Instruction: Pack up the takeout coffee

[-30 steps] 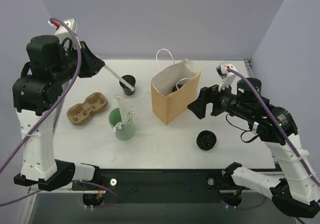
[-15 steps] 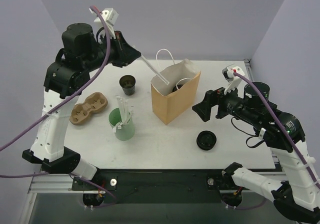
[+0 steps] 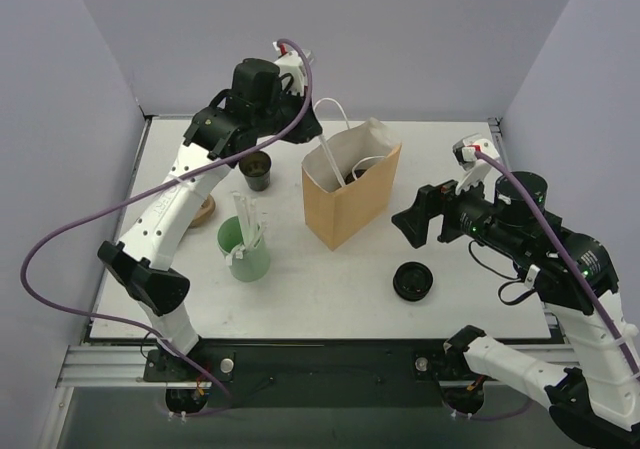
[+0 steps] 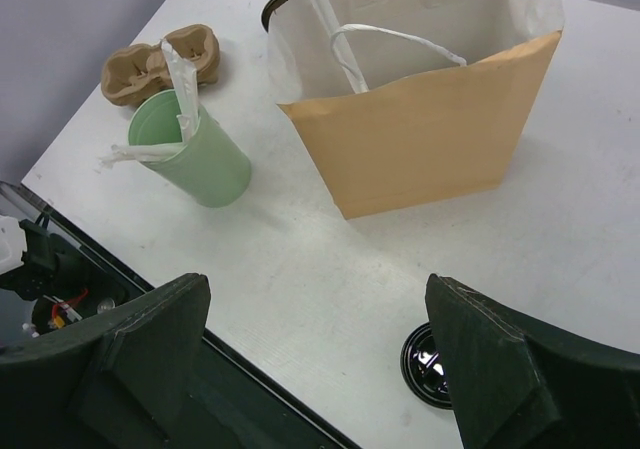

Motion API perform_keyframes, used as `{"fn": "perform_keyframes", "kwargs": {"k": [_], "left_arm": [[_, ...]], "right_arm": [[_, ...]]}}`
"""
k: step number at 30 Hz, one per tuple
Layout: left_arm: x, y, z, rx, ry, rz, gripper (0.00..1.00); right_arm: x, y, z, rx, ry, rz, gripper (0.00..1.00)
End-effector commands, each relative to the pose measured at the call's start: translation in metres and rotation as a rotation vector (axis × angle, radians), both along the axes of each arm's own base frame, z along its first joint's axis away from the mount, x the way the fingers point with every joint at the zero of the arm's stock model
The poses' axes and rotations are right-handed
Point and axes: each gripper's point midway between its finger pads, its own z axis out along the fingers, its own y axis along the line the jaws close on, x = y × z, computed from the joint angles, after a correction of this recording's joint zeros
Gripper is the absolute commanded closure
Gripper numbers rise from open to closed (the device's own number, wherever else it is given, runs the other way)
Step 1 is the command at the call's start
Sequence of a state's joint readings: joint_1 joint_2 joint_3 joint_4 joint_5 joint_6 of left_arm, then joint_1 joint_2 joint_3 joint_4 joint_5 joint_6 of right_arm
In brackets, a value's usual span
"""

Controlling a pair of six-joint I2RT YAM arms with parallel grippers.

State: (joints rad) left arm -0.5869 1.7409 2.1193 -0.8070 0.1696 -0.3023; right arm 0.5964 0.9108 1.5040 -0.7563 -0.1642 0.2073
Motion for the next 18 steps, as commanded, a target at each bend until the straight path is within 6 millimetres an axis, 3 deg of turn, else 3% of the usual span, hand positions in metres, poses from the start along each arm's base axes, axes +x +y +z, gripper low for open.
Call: {"fn": "perform_keyframes", "kwargs": {"k": [1,3,7,12,18], "left_arm": [[0.006,0.000,-0.002,0.056,-0.053,0.004,0.75],[0.004,-0.005,-0.010,0.068,-0.037,-0.030,0.58],[-0.007,-0.011,-0.004,0.044,-0.004,-0.081,0.33],[-0.021,-0.003,0.037,0.008,-0.049,-0.092,0.12],[-0.051,0.032,0.051,0.041,-0.065,-0.053,0.07]], "right_arm": [[0.000,-0.008,-0.009,-0.018,0.014,-0.042,0.07],[0.001,-0.008,-0.013,-0.022,0.025,-0.046,0.07],[0.012,-0.017,-0.015,-0.039,0.046,-0.136,0.07],[0.020,-0.017,-0.017,-0.038,0.086,-0.189,0.05],[0.029,-0.006,-0.001,0.042,0.126,-0.229,0.03]]}}
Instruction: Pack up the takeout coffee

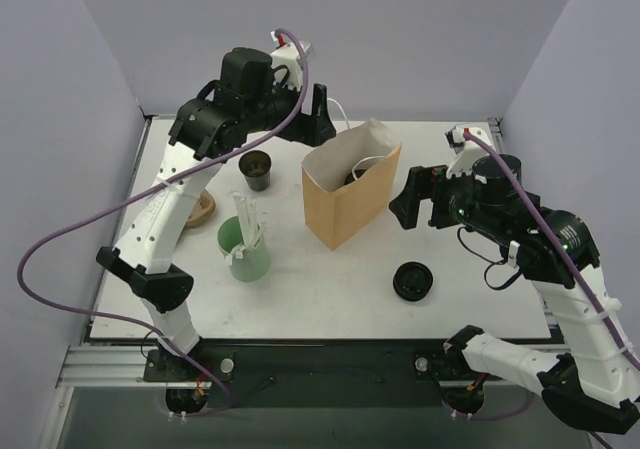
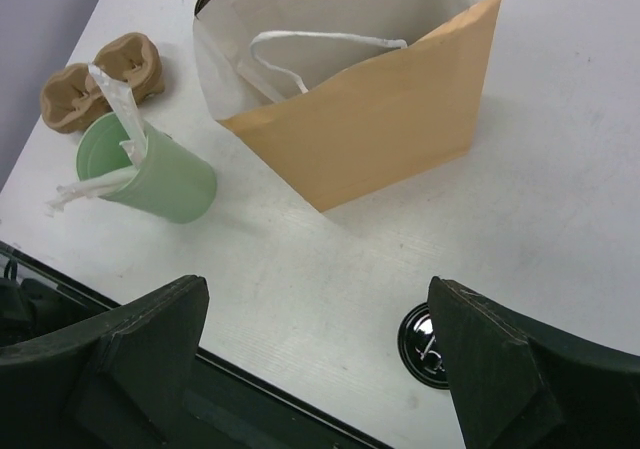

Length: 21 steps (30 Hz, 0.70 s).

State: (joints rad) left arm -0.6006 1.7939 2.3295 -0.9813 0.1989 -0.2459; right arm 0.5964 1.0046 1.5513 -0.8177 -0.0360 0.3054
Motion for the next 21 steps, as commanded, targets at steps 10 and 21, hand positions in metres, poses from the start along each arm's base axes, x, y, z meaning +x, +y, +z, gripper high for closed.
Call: {"fn": "perform_keyframes", "kwargs": {"k": [10,21], "left_arm": [[-0.093,0.081,0.013,-0.105,-0.117,0.081,0.03],[-0.129,0.097,0.007,-0.230,-0.126,0.094,0.03]], "right_arm": [[0.012,-0.003,0.027,0.166,0.029,-0.192,0.00],[0.009,-0.005,0.014,0.179,0.059,-0.215,0.00]]}}
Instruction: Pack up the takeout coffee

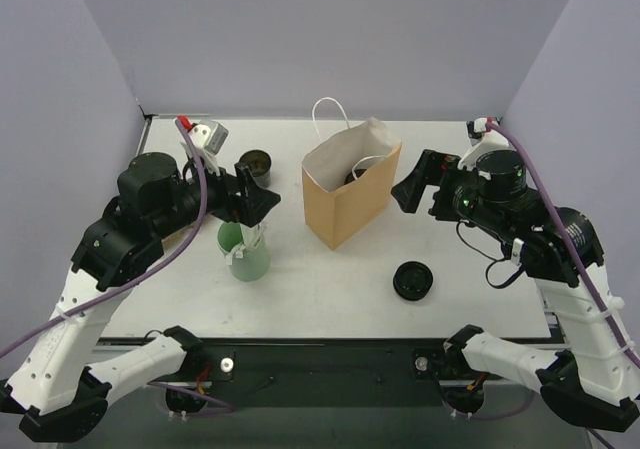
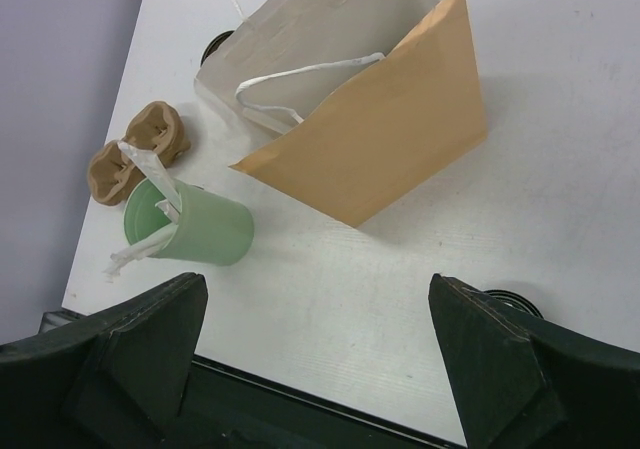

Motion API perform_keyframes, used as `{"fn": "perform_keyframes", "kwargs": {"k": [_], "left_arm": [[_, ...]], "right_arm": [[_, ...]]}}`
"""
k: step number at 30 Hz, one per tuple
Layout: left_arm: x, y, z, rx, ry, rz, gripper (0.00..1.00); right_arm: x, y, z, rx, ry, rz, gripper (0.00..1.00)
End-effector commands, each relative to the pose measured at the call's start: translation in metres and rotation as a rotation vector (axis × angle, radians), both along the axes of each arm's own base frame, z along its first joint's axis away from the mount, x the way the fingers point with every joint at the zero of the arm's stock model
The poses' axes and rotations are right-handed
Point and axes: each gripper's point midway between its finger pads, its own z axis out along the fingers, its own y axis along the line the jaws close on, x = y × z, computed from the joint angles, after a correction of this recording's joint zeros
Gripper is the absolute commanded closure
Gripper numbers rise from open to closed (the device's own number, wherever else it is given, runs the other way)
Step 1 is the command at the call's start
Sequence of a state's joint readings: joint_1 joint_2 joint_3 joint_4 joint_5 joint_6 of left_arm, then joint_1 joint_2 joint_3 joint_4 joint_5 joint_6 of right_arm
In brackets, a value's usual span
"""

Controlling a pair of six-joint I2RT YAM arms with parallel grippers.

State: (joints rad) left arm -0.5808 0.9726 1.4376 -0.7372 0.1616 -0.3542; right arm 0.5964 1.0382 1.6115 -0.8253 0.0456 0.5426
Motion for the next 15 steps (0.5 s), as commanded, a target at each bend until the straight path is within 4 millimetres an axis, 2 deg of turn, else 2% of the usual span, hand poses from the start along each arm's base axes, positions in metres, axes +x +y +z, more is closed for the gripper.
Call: {"fn": "perform_keyframes", "kwargs": {"k": [1,9,15], "left_arm": [[0.008,-0.007,0.020,-0.070,-0.044,0.003,0.03],[0.012,-0.017,0.014,-0.087,-0.012,-0.019,0.03],[0.014,-0.017,0.013,-0.087,-0.008,-0.012,0.03]], "right_arm": [[-0.002,-0.006,-0.004,0.011,0.005,-0.035,0.00],[-0.004,-0.008,-0.007,0.014,0.001,-0.037,0.00],[-0.001,-0.007,-0.009,0.012,-0.002,-0.042,0.00]]}}
